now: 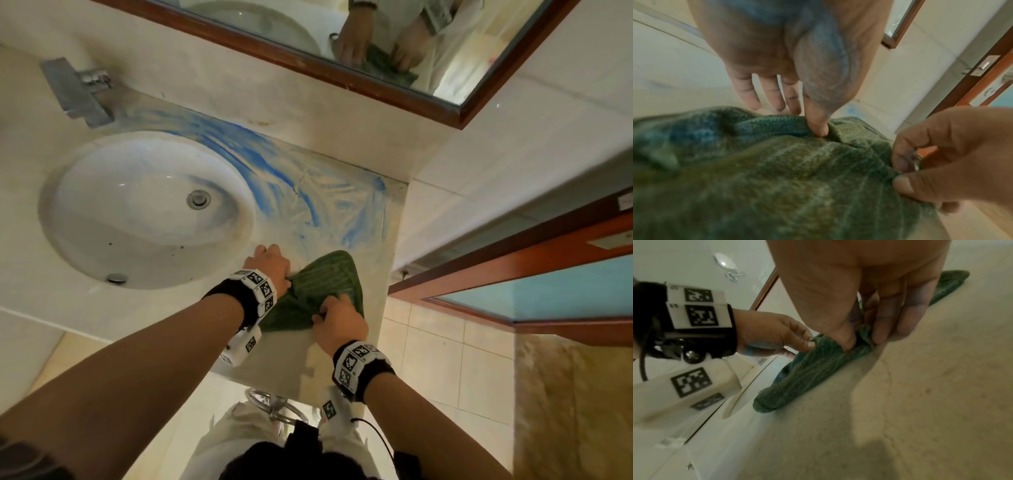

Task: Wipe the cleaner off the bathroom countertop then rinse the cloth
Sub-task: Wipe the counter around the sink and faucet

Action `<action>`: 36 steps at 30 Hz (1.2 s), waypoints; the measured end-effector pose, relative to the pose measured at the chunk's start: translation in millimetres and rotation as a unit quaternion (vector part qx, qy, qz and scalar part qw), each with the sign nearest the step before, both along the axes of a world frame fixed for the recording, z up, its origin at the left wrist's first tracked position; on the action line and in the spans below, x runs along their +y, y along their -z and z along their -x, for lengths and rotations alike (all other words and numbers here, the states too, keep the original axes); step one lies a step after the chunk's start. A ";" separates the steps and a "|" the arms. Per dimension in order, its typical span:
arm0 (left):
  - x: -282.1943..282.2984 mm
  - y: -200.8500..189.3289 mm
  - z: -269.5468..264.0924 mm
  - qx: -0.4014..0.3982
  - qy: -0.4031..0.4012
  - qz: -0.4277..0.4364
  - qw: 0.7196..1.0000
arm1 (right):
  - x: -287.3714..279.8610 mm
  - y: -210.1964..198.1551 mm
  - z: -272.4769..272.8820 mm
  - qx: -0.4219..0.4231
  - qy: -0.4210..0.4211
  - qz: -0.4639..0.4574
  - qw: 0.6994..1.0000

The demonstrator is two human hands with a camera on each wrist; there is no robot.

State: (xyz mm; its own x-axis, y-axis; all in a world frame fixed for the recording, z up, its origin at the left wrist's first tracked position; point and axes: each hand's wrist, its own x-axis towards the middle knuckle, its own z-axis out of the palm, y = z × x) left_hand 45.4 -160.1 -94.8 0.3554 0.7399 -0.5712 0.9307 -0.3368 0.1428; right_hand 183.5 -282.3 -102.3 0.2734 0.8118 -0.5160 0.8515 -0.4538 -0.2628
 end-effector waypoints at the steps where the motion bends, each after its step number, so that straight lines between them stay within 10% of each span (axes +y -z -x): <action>1: -1.8 0.9 1.2 -0.010 -0.011 0.001 1.000 | -0.1 -0.2 -0.8 -0.004 -0.005 -0.001 1.000; 6: -7.2 -3.4 10.6 -0.211 -0.200 0.031 0.956 | 7.2 -11.9 -12.8 0.060 0.053 -0.081 0.993; 11: 0.4 -27.3 13.4 -0.407 -0.252 0.100 0.872 | 27.5 -38.3 -39.4 0.271 0.187 -0.201 0.922; 16: 8.6 -56.1 -0.3 -0.378 -0.161 0.032 0.911 | 51.8 -74.5 -58.0 0.432 0.258 -0.198 0.841; 20: 11.9 -71.9 -16.5 -0.301 -0.080 -0.052 0.949 | 64.0 -78.4 -78.3 0.212 0.007 -0.185 0.960; 25: 6.2 -66.7 -30.9 -0.326 -0.122 -0.051 0.936 | 72.2 -64.4 -102.7 0.182 -0.046 -0.197 0.962; 27: 3.1 -65.9 -35.5 -0.352 -0.144 -0.030 0.924 | 71.5 -61.2 -110.8 0.369 0.105 -0.152 0.911; 29: 1.1 -65.7 -43.3 -0.346 -0.154 -0.002 0.926 | 68.2 -60.1 -115.6 0.549 0.233 -0.073 0.799; 31: -0.2 -60.8 -53.2 -0.336 -0.173 0.015 0.926 | 61.9 -55.9 -120.9 0.624 0.246 -0.012 0.741; 36: -1.1 -43.0 -71.2 -0.343 -0.238 0.020 0.908 | 59.8 -45.5 -137.4 0.587 0.196 -0.010 0.785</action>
State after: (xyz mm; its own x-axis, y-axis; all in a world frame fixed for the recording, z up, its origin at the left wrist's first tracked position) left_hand 116.7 -161.2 -51.8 0.2826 0.8864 -0.3665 0.6568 0.0996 0.7474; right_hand 320.9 -222.6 -56.7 -0.1501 0.7953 -0.5873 -0.1884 -0.6061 -0.7727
